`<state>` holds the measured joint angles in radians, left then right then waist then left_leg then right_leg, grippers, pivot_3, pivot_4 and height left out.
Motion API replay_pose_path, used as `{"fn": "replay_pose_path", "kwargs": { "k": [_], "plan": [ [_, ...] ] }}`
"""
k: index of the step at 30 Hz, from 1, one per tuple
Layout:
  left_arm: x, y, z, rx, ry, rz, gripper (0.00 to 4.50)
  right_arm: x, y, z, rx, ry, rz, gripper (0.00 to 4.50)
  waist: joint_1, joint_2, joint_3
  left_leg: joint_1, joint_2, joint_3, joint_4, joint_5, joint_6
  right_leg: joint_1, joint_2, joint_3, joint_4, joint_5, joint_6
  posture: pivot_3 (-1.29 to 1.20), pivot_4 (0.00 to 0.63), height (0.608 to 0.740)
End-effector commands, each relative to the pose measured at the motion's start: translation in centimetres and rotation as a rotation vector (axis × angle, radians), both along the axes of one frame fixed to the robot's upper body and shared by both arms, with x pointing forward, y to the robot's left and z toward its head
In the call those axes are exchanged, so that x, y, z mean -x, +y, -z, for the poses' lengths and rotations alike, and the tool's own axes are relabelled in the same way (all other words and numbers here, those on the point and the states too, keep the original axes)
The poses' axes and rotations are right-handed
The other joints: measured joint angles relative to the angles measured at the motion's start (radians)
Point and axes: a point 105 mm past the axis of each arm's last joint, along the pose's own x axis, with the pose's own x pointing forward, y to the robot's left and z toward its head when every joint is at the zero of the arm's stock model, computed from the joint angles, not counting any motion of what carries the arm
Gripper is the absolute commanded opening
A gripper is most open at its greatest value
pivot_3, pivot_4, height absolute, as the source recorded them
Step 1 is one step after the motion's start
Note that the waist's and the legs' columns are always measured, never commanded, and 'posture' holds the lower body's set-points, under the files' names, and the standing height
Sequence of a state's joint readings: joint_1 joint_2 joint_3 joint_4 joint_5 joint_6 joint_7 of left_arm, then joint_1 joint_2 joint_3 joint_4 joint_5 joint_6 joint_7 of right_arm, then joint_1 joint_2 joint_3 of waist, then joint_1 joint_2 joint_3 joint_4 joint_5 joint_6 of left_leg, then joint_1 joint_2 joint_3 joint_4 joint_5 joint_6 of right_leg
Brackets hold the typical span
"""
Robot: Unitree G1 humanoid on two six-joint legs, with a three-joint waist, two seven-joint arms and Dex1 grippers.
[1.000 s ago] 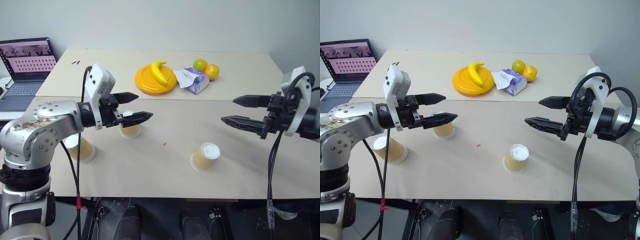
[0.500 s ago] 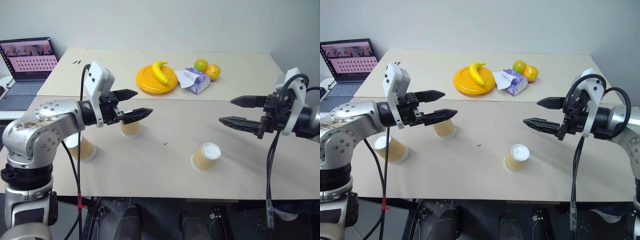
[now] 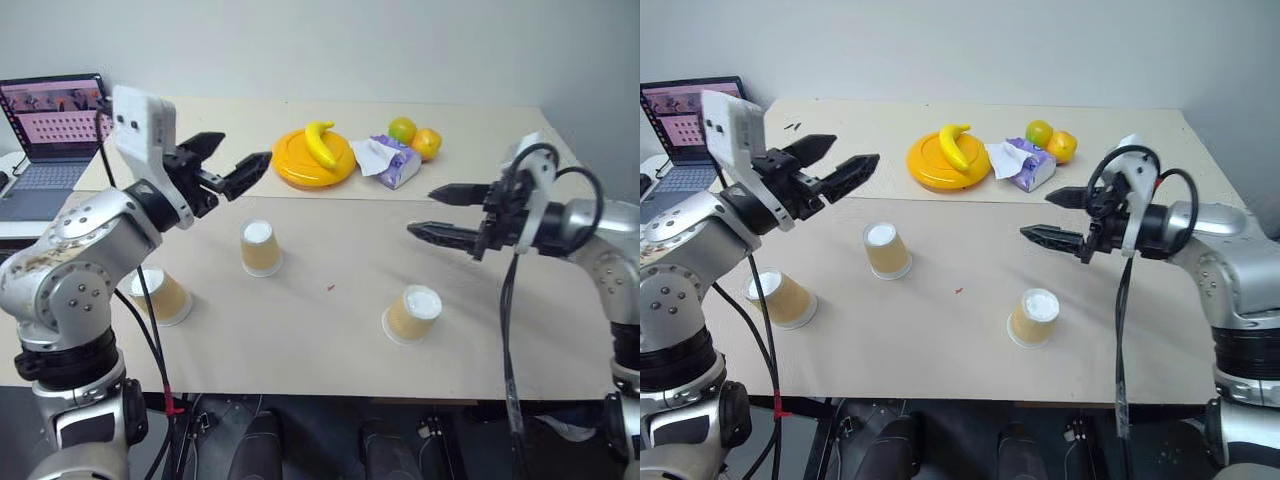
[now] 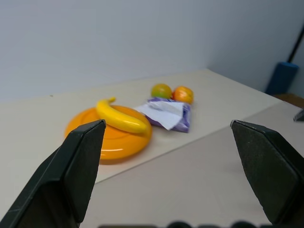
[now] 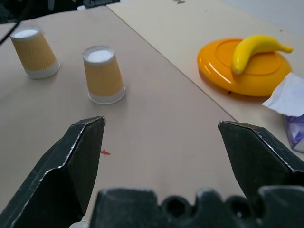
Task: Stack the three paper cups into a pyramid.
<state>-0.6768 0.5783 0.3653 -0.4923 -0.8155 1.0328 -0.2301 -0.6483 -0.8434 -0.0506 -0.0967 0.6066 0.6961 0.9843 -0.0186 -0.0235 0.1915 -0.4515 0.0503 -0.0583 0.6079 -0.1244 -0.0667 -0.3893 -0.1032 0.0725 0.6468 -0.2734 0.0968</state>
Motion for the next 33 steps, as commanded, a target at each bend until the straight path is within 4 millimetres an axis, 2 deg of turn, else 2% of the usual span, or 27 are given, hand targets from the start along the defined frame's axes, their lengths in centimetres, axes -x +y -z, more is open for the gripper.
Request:
{"fn": "replay_pose_path", "kwargs": {
  "k": [1, 5, 7, 12, 18, 24, 27, 29, 33],
  "plan": [
    [1.5, 1.6, -3.5, -0.009, -0.141, -0.135, 4.5, -0.5, 0.7, -1.0, -0.009, -0.069, -0.049, 4.47, 0.0, 0.0, 0.0, 0.0, 0.0, 0.0, 0.0, 0.0, 0.0, 0.0, 0.0, 0.0, 0.0, 0.0, 0.0, 0.0, 0.15, 0.732],
    [2.5, 5.0, -5.3, 0.022, -0.193, -0.319, 4.5, -1.5, 2.2, -0.5, -0.017, -0.072, -0.103, 4.47, -0.004, 0.0, 0.0, 0.001, 0.0, 0.0, 0.0, 0.0, 0.0, 0.0, 0.0, 0.0, 0.0, 0.0, 0.0, 0.0, 0.15, 0.732],
    [3.3, 5.8, -4.5, -0.042, -0.175, -0.361, 4.5, -2.0, 2.8, -0.7, -0.027, -0.089, -0.127, 4.47, -0.013, 0.0, 0.0, 0.001, 0.0, 0.0, 0.0, 0.0, 0.0, 0.0, 0.0, 0.0, 0.0, 0.0, 0.0, 0.0, 0.15, 0.732],
    [6.1, 8.3, -2.8, -0.111, -0.198, -0.499, 4.5, -1.6, 2.5, -2.5, -0.036, -0.134, -0.217, 4.47, -0.019, 0.0, 0.0, 0.001, 0.0, 0.0, -0.002, 0.0, 0.0, 0.0, 0.0, 0.0, 0.0, 0.0, 0.0, 0.0, 0.15, 0.732],
    [8.9, 9.9, -1.6, -0.056, -0.192, -0.527, 4.5, -0.1, 1.8, -5.6, -0.057, -0.168, -0.34, 4.47, -0.017, -0.001, 0.0, 0.001, 0.0, -0.001, -0.001, 0.0, -0.001, 0.001, 0.0, -0.001, 0.0, 0.0, -0.001, 0.0, 0.15, 0.732],
    [11.9, 12.3, 4.2, 0.0, -0.063, -0.658, 4.5, 2.2, 2.0, -6.1, -0.011, -0.091, -0.482, 4.47, -0.025, -0.001, 0.0, 0.003, 0.0, 0.0, -0.002, -0.001, -0.001, 0.001, -0.001, 0.0, 0.0, 0.0, -0.002, 0.0, 0.15, 0.732],
    [13.1, 12.9, 6.2, -0.01, -0.042, -0.727, 4.5, 2.3, 2.3, -6.1, -0.01, -0.079, -0.493, 4.47, -0.025, -0.001, 0.0, 0.003, 0.001, 0.001, -0.002, -0.002, -0.001, 0.001, 0.0, 0.0, 0.0, -0.001, -0.003, 0.0, 0.15, 0.732],
    [13.5, 12.9, 7.7, -0.002, -0.017, -0.751, 4.5, 2.2, 2.5, -6.2, -0.008, -0.081, -0.492, 4.47, -0.023, -0.001, 0.0, 0.004, 0.0, 0.001, -0.001, -0.002, -0.002, 0.002, 0.0, 0.0, 0.0, -0.001, -0.003, 0.0, 0.15, 0.732],
    [13.5, 11.7, 9.7, 0.015, 0.003, -0.718, 4.5, 2.3, 2.8, -6.6, 0.003, -0.089, -0.494, 4.47, -0.015, -0.002, -0.001, 0.005, 0.0, 0.002, 0.001, -0.002, -0.002, 0.003, -0.001, 0.0, -0.001, -0.003, -0.008, 0.0, 0.15, 0.732]
  ]
}}
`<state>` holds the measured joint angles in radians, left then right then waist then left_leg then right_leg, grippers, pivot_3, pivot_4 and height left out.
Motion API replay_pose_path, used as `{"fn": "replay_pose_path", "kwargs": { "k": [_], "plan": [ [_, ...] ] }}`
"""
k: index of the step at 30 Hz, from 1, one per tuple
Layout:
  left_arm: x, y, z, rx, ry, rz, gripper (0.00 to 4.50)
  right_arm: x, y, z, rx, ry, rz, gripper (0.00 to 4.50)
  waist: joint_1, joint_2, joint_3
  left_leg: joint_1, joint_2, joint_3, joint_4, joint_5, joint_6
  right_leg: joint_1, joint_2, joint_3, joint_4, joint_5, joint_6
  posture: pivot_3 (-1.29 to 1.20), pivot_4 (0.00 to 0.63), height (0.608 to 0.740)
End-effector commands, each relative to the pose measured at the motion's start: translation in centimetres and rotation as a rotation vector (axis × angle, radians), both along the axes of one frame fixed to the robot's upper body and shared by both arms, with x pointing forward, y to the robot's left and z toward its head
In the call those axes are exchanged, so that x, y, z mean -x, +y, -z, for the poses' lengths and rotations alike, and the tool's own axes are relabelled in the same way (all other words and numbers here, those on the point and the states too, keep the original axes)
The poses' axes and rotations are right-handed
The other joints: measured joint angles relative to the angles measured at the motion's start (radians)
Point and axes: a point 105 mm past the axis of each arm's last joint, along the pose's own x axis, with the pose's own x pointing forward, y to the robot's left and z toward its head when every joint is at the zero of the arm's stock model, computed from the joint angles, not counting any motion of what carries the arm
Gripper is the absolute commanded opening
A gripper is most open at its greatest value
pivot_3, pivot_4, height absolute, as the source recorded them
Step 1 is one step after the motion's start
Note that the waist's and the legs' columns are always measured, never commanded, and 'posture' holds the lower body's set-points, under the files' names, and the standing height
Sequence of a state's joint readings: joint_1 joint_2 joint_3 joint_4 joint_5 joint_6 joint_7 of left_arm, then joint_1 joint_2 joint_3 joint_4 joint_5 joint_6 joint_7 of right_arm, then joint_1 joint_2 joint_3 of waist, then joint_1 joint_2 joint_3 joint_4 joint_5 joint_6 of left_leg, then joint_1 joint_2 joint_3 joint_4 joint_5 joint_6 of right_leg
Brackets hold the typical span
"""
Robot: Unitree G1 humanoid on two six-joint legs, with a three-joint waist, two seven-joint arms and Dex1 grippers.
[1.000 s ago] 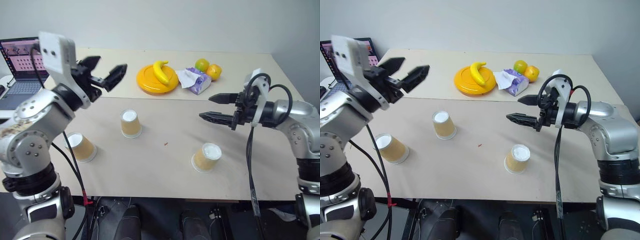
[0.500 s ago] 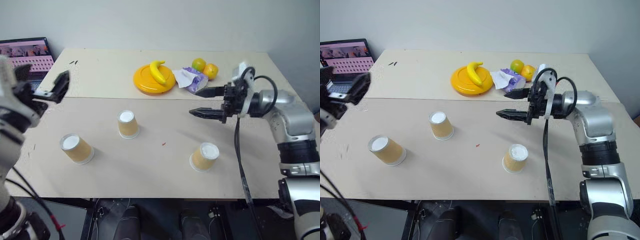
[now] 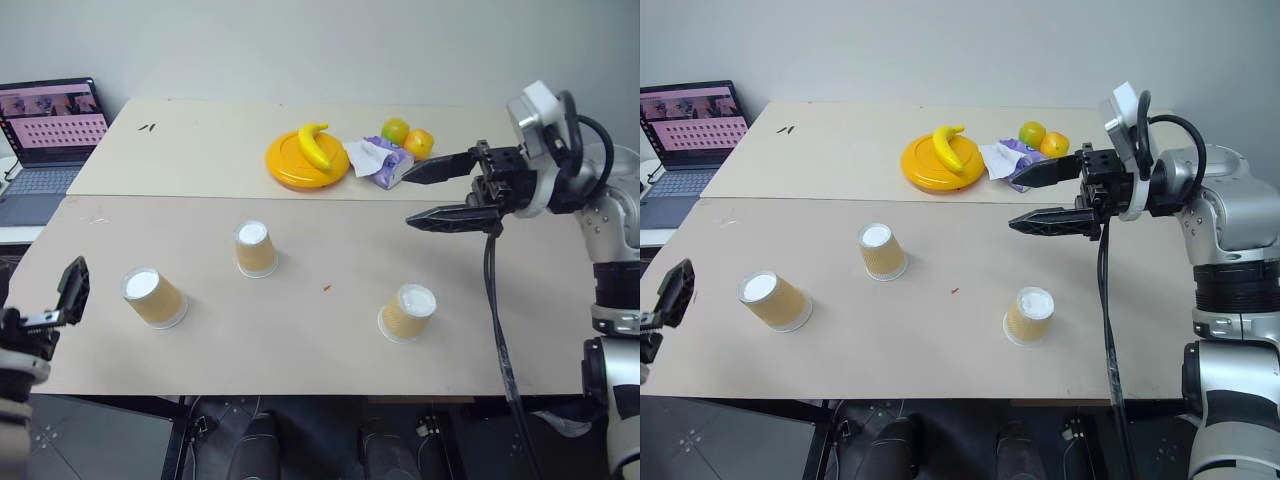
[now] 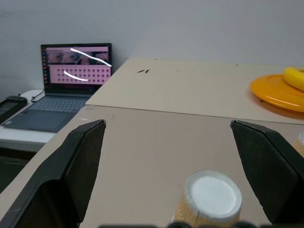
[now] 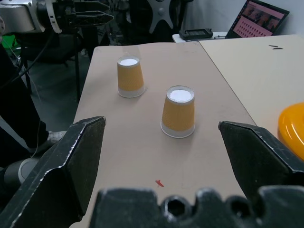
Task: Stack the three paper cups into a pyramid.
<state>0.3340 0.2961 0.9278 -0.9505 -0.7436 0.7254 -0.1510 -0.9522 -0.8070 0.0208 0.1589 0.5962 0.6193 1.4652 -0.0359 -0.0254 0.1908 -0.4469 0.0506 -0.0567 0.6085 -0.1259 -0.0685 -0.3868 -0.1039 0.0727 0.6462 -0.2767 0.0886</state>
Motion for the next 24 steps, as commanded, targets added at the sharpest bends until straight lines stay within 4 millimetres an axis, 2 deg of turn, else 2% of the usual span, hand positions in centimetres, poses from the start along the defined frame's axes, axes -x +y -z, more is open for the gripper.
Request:
{"fn": "replay_pose_path", "kwargs": {
  "k": [1, 8, 11, 14, 24],
  "plan": [
    [-0.2, -1.8, -0.1, -0.05, -0.057, 0.056, 4.5, 0.8, 0.5, -1.9, 0.003, -0.075, -0.025, 4.47, 0.004, 0.0, 0.0, 0.0, 0.0, 0.0, 0.0, 0.0, 0.0, 0.0, 0.0, 0.0, 0.0, 0.0, 0.0, 0.0, 0.15, 0.732],
    [-0.5, -3.2, 3.3, -0.049, -0.03, 0.072, 4.5, 1.1, 0.7, -2.4, 0.015, -0.103, -0.009, 4.47, 0.0, -0.001, 0.0, -0.001, 0.0, 0.001, -0.001, 0.0, 0.0, -0.001, 0.0, 0.0, 0.0, 0.001, 0.003, 0.0, 0.15, 0.732],
    [-0.8, -2.2, 4.3, -0.09, -0.023, 0.014, 4.5, 1.1, 0.7, -2.8, 0.014, -0.11, 0.0, 4.47, -0.001, -0.001, 0.0, -0.001, 0.0, 0.0, -0.002, 0.0, 0.0, -0.002, 0.0, 0.0, 0.0, 0.001, 0.003, 0.0, 0.15, 0.732],
    [-1.4, -1.9, 4.9, -0.106, -0.027, 0.004, 4.5, 1.3, 0.9, -3.0, 0.009, -0.115, 0.001, 4.47, -0.001, -0.001, 0.0, -0.001, 0.0, 0.0, -0.002, 0.0, 0.0, -0.002, 0.0, 0.0, 0.0, 0.001, 0.002, 0.0, 0.15, 0.732],
    [-4.6, -2.7, 7.3, -0.058, -0.033, 0.059, 4.5, 2.2, 0.3, -3.8, 0.017, -0.141, 0.039, 4.47, 0.005, -0.001, 0.0, -0.001, 0.0, 0.0, -0.002, 0.0, 0.0, -0.002, 0.0, 0.0, 0.0, 0.001, 0.004, 0.0, 0.15, 0.732]
  ]
}}
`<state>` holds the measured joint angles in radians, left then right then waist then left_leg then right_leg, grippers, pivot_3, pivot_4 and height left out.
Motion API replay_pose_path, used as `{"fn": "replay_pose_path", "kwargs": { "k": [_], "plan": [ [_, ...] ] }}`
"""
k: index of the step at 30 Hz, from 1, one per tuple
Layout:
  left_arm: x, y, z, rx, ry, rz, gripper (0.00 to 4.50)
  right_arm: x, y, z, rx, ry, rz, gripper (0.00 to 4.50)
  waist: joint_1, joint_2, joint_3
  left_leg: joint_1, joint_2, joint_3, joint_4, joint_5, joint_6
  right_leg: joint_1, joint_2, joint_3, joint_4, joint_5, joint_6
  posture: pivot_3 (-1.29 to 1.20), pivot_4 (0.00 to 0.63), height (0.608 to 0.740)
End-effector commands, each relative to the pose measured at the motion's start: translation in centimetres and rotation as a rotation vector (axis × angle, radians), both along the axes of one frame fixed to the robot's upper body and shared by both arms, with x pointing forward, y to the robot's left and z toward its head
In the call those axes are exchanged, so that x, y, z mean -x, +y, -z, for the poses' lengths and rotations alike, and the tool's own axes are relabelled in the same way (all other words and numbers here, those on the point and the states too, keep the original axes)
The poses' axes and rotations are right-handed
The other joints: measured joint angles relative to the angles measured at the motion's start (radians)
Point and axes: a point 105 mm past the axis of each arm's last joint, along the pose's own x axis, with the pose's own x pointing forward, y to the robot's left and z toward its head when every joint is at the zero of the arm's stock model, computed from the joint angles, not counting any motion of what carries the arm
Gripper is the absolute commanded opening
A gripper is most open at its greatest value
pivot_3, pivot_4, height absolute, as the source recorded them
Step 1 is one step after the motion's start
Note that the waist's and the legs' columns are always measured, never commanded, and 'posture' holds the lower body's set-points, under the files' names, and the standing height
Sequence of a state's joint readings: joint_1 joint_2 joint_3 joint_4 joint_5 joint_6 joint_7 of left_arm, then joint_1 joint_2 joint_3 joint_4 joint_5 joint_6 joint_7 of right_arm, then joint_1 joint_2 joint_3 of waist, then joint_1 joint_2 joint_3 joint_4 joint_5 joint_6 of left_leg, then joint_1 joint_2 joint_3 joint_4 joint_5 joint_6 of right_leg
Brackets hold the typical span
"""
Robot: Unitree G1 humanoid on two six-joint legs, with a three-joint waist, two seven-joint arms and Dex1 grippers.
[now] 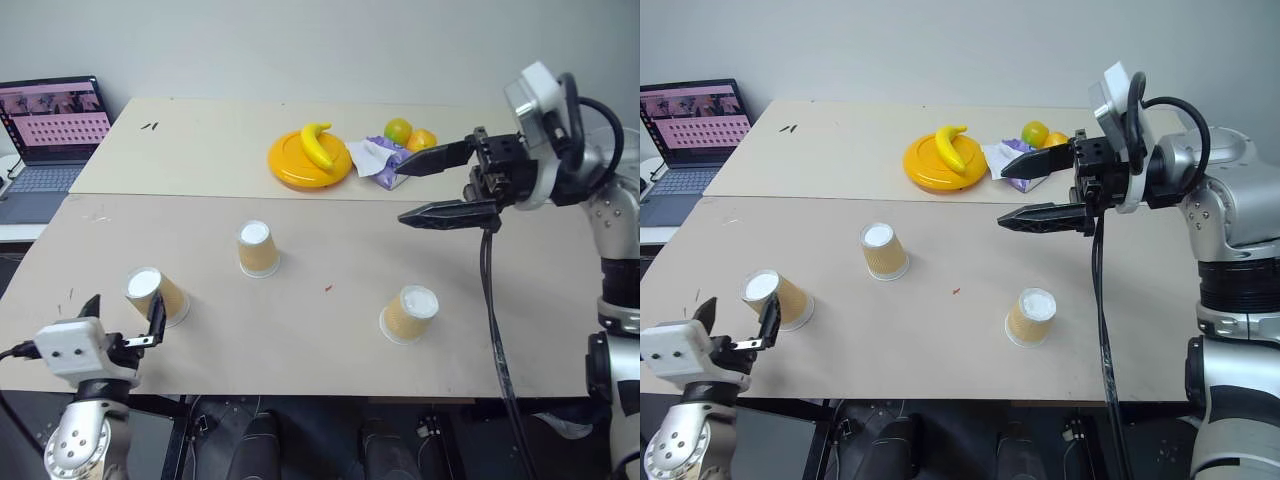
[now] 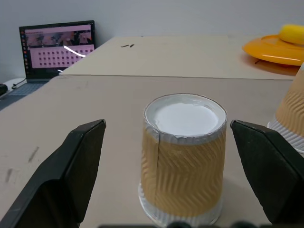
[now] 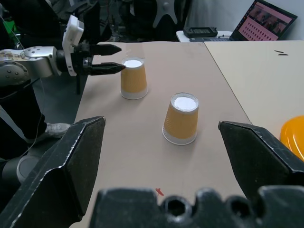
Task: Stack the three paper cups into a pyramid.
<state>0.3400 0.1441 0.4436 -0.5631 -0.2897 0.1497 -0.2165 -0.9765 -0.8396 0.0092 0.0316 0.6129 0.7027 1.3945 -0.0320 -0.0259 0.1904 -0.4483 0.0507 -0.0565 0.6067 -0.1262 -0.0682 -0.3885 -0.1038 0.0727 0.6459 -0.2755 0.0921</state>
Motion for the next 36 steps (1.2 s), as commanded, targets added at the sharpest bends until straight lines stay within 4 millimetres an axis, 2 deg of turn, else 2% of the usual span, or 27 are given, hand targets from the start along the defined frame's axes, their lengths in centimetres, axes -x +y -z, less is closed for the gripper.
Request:
{"fn": "replay_pose_path", "kwargs": {
  "k": [1, 6, 9, 10, 11, 15, 16, 20, 22, 26, 30, 33, 36],
  "plan": [
    [-0.7, -0.1, 0.1, -0.018, -0.02, 0.011, 4.5, 1.1, -0.7, -2.2, -0.02, -0.082, 0.018, 4.47, 0.002, 0.0, 0.0, 0.0, 0.0, 0.0, 0.0, 0.0, 0.0, 0.0, 0.0, 0.0, 0.0, 0.0, 0.0, 0.0, 0.15, 0.732],
    [-2.1, -0.2, 1.0, -0.01, -0.014, 0.035, 4.5, 1.6, -1.1, -2.5, -0.013, -0.092, 0.046, 4.47, 0.003, 0.0, 0.0, 0.0, 0.0, 0.0, 0.0, 0.0, 0.0, 0.0, 0.0, 0.0, 0.0, 0.0, 0.0, 0.0, 0.15, 0.732],
    [-3.2, -0.1, 0.5, -0.019, -0.047, 0.046, 4.5, 1.8, -1.4, -2.6, -0.008, -0.101, 0.072, 4.47, 0.009, 0.0, 0.0, 0.0, 0.0, 0.0, -0.001, 0.0, 0.0, 0.0, 0.0, 0.0, 0.0, 0.0, 0.0, 0.0, 0.15, 0.732],
    [-3.6, -0.1, 0.4, -0.022, -0.055, 0.05, 3.98, 1.9, -1.4, -2.6, -0.006, -0.102, 0.079, 4.5, 0.012, 0.0, 0.0, 0.0, 0.0, 0.0, 0.0, 0.0, 0.0, 0.0, 0.0, 0.0, 0.0, 0.0, 0.0, 0.0, 0.15, 0.732],
    [-3.8, -0.1, 0.3, -0.026, -0.061, 0.054, 3.81, 2.0, -1.4, -2.5, -0.005, -0.103, 0.083, 4.5, 0.014, 0.0, 0.0, 0.0, 0.0, 0.0, 0.0, 0.0, 0.0, 0.0, 0.0, 0.0, 0.0, 0.0, 0.0, 0.0, 0.15, 0.732],
    [-4.7, -0.5, -0.5, -0.029, -0.086, 0.085, 2.49, 2.3, -1.7, -2.4, -0.008, -0.104, 0.104, 4.5, 0.018, 0.0, 0.0, 0.0, 0.0, 0.0, 0.0, 0.0, 0.0, 0.0, 0.0, 0.0, 0.0, 0.0, 0.001, 0.0, 0.15, 0.732],
    [-4.9, -0.5, -0.8, -0.033, -0.093, 0.086, 2.3, 2.4, -1.7, -2.3, -0.008, -0.104, 0.108, 4.5, 0.018, 0.0, 0.0, 0.0, 0.0, 0.0, 0.0, 0.0, 0.0, 0.0, 0.0, 0.0, 0.0, 0.0, 0.001, 0.0, 0.15, 0.732],
    [-5.6, -1.1, -2.6, -0.063, -0.125, 0.121, 2.3, 2.3, -2.1, -2.2, -0.015, -0.102, 0.131, 4.5, 0.018, 0.0, 0.0, 0.0, 0.0, 0.0, -0.001, 0.0, 0.0, 0.0, 0.0, 0.0, 0.0, 0.0, 0.001, 0.0, 0.15, 0.732],
    [-6.1, -2.5, -3.6, -0.062, -0.134, 0.21, 2.3, 2.2, -2.3, -2.1, -0.018, -0.1, 0.142, 4.5, 0.017, 0.0, 0.0, 0.0, 0.0, 0.0, 0.0, 0.0, 0.0, 0.0, 0.0, 0.0, 0.0, 0.0, 0.001, 0.0, 0.15, 0.732],
    [-6.1, -7.0, -5.0, -0.061, -0.106, 0.508, 2.3, 2.1, -2.8, -1.8, -0.02, -0.095, 0.156, 4.5, 0.019, 0.0, 0.0, 0.0, 0.0, 0.0, -0.001, 0.0, 0.0, 0.0, 0.0, -0.001, 0.0, 0.0, 0.001, 0.0, 0.15, 0.732],
    [-4.6, -9.8, -6.3, -0.089, -0.052, 0.764, 2.3, 2.4, -3.1, -1.5, -0.023, -0.092, 0.167, 4.5, 0.017, 0.0, 0.0, 0.0, 0.0, 0.0, -0.001, 0.0, 0.0, 0.0, 0.0, 0.0, 0.0, 0.0, 0.001, 0.0, 0.15, 0.732],
    [-3.4, -10.9, -8.5, -0.147, -0.003, 0.971, 2.3, 2.9, -3.5, -1.0, -0.026, -0.094, 0.193, 4.5, 0.016, 0.001, 0.001, -0.001, 0.001, -0.001, -0.002, 0.0, 0.0, -0.002, 0.001, -0.001, 0.001, -0.001, 0.001, 0.0, 0.15, 0.732],
    [-3.2, -12.6, -10.0, -0.204, 0.037, 1.137, 2.3, 3.3, -3.6, -0.9, -0.032, -0.101, 0.217, 4.5, 0.018, 0.001, 0.001, 0.0, 0.001, -0.001, -0.001, 0.0, 0.0, -0.001, 0.001, -0.001, 0.001, -0.001, 0.001, 0.0, 0.15, 0.732]
  ]
}}
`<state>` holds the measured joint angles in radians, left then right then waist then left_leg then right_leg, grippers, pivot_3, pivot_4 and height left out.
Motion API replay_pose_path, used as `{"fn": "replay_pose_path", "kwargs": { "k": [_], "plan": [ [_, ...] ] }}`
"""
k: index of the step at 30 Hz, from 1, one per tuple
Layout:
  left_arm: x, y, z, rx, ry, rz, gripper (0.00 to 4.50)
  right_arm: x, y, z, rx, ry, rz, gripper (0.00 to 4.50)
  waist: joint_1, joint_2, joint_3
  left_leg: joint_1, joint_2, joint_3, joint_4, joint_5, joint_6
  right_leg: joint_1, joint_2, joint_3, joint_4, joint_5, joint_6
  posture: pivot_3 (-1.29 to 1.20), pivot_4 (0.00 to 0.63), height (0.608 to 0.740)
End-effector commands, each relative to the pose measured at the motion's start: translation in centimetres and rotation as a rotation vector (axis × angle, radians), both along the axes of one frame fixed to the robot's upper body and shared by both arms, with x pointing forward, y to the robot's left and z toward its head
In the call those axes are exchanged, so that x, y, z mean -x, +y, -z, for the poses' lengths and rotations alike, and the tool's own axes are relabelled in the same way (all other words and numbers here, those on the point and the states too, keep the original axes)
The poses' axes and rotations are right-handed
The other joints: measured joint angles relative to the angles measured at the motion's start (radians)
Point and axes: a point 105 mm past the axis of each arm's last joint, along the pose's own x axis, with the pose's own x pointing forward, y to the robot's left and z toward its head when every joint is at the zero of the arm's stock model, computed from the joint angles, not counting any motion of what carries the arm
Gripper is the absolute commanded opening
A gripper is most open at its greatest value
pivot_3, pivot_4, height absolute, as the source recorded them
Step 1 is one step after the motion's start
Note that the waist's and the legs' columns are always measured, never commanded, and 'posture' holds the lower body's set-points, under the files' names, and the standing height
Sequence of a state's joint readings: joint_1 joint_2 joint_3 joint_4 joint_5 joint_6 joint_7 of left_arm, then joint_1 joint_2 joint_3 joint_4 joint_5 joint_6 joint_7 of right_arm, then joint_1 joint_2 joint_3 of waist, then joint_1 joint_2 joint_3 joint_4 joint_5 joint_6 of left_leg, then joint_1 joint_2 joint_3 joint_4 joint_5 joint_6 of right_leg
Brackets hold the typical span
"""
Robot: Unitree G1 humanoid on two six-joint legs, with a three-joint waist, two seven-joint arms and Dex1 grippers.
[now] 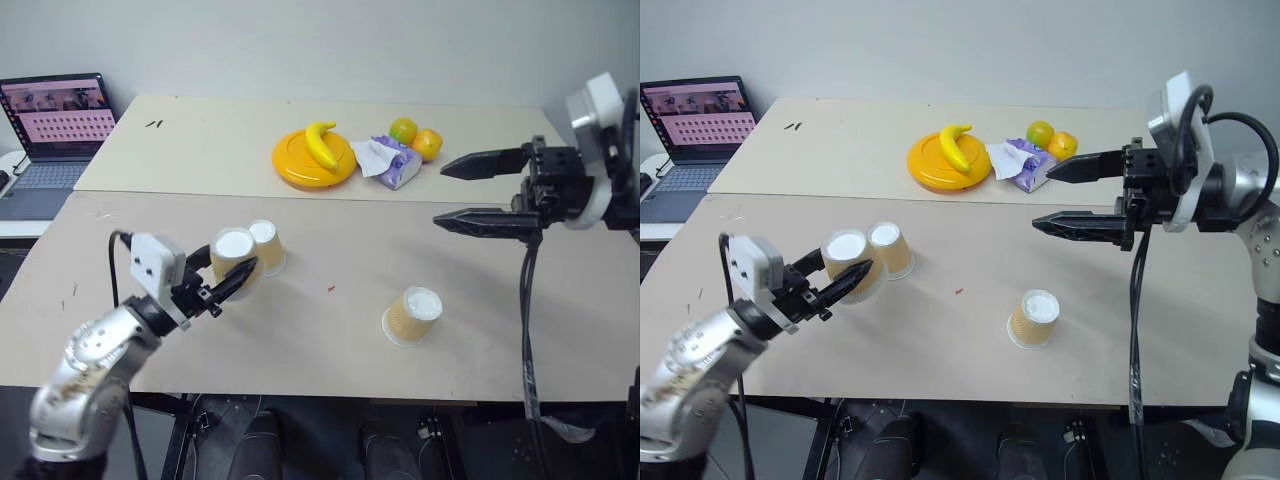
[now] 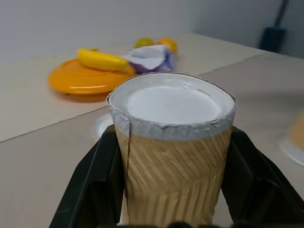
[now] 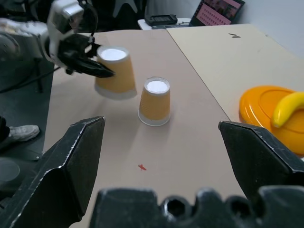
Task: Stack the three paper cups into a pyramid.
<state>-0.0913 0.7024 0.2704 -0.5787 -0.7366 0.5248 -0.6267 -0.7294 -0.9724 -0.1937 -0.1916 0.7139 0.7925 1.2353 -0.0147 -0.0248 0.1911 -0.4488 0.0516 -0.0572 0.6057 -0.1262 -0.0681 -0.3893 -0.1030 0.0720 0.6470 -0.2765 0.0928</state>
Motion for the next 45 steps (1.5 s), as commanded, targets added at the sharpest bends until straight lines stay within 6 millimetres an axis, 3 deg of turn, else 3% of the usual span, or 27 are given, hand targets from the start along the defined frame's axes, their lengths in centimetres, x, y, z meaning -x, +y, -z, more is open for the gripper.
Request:
{"fn": "replay_pose_path", "kwargs": {
  "k": [1, 5, 12, 16, 21, 27, 35, 39, 42, 45],
  "plan": [
    [1.1, -2.6, -2.3, -0.034, 0.006, 0.224, 2.3, 1.4, -0.2, -1.6, -0.009, -0.087, 0.018, 4.5, 0.001, 0.0, 0.0, 0.0, 0.0, 0.0, 0.001, 0.0, 0.0, 0.0, 0.0, 0.0, 0.0, 0.0, 0.0, 0.0, 0.15, 0.732],
    [0.9, -4.5, -3.0, -0.052, 0.039, 0.365, 2.3, 1.8, -0.3, -1.5, -0.014, -0.096, 0.05, 4.5, 0.0, 0.0, 0.0, 0.0, 0.0, 0.0, 0.001, 0.0, 0.0, 0.001, 0.0, 0.0, -0.001, 0.0, 0.001, 0.0, 0.15, 0.732],
    [-1.8, -7.0, -2.3, -0.1, 0.065, 0.486, 2.3, 2.8, -0.7, -1.5, -0.023, -0.107, 0.108, 4.5, -0.002, 0.0, 0.0, 0.0, 0.0, 0.0, 0.001, 0.0, 0.0, 0.001, 0.0, 0.0, 0.0, 0.0, 0.001, 0.0, 0.15, 0.732],
    [-3.3, -8.1, -1.1, -0.148, 0.061, 0.519, 2.3, 3.3, -0.9, -1.5, -0.029, -0.112, 0.14, 4.5, 0.0, 0.0, 0.0, -0.001, 0.0, 0.0, 0.001, 0.0, 0.001, 0.0, 0.0, 0.0, -0.001, 0.0, 0.001, 0.0, 0.15, 0.732],
    [-4.7, -11.4, 1.9, -0.161, 0.084, 0.6, 2.3, 3.9, -1.0, -1.6, -0.029, -0.121, 0.184, 4.5, 0.001, 0.0, 0.0, -0.001, 0.0, 0.0, 0.001, 0.0, 0.001, 0.001, 0.0, 0.0, -0.001, 0.0, 0.001, 0.0, 0.15, 0.732],
    [-4.8, -13.2, 2.0, -0.131, 0.067, 0.624, 2.3, 4.5, -1.2, -1.7, -0.025, -0.126, 0.222, 4.5, -0.001, 0.0, 0.0, -0.002, 0.0, -0.001, 0.001, 0.0, 0.001, 0.0, 0.0, 0.0, -0.001, 0.0, 0.001, 0.0, 0.15, 0.732],
    [-5.8, -13.3, 2.2, -0.11, 0.046, 0.557, 2.3, 4.5, -1.4, -1.7, -0.026, -0.123, 0.242, 4.5, 0.0, 0.0, 0.0, -0.002, 0.0, -0.001, 0.002, 0.0, 0.002, 0.001, 0.0, 0.0, -0.001, 0.0, 0.002, 0.0, 0.15, 0.732],
    [-7.1, -12.6, 1.7, -0.113, 0.008, 0.463, 2.3, 4.4, -1.4, -1.7, -0.03, -0.121, 0.239, 4.5, 0.0, 0.0, 0.0, -0.002, 0.0, -0.001, 0.002, 0.0, 0.002, 0.001, 0.0, 0.0, -0.001, 0.0, 0.002, 0.0, 0.15, 0.732],
    [-8.2, -11.6, 0.2, -0.092, -0.032, 0.383, 2.3, 4.1, -1.3, -1.6, -0.031, -0.12, 0.232, 4.5, 0.0, 0.0, 0.0, -0.002, 0.0, -0.001, 0.002, 0.0, 0.002, 0.001, 0.0, 0.0, -0.001, 0.0, 0.002, 0.0, 0.15, 0.732],
    [-7.6, -10.2, -2.7, -0.043, -0.07, 0.356, 2.3, 3.9, -1.2, -1.6, -0.033, -0.119, 0.226, 4.5, -0.003, 0.0, 0.0, -0.002, 0.0, -0.001, 0.002, 0.0, 0.002, 0.001, 0.0, 0.0, -0.001, 0.0, 0.002, 0.0, 0.15, 0.732]
  ]
}}
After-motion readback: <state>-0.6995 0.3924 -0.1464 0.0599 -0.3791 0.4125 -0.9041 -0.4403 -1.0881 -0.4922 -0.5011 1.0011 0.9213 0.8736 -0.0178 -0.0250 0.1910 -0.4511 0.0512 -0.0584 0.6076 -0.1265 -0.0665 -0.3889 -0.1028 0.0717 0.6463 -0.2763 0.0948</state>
